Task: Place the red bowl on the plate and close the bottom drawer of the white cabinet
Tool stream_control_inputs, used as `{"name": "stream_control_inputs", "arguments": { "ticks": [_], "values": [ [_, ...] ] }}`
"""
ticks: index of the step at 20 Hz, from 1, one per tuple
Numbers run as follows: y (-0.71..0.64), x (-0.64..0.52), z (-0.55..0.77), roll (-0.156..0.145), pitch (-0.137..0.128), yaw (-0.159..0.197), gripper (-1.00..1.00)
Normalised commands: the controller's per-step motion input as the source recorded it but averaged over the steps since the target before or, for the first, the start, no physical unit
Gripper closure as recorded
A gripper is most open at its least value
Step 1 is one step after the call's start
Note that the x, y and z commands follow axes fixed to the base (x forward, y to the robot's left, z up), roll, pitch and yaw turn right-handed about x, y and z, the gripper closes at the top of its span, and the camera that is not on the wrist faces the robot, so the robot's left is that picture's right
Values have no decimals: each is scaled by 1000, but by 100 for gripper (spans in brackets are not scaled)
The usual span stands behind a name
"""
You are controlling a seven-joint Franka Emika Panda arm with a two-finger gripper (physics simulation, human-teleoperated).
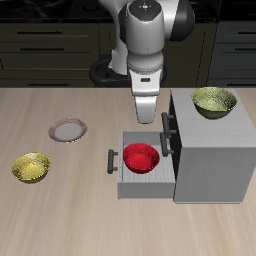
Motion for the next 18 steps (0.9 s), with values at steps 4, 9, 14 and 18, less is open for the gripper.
{"name": "stream_control_inputs", "arguments": {
  "ticks": [4, 9, 14, 18],
  "values": [
    [-31, 20, -75, 8, 3, 10, -100],
    [-55, 71, -107, 19, -3, 19, -100],
    [21, 24, -124, 19, 4, 7, -100],
    [79, 12, -253, 13, 32, 1, -100]
  ]
}}
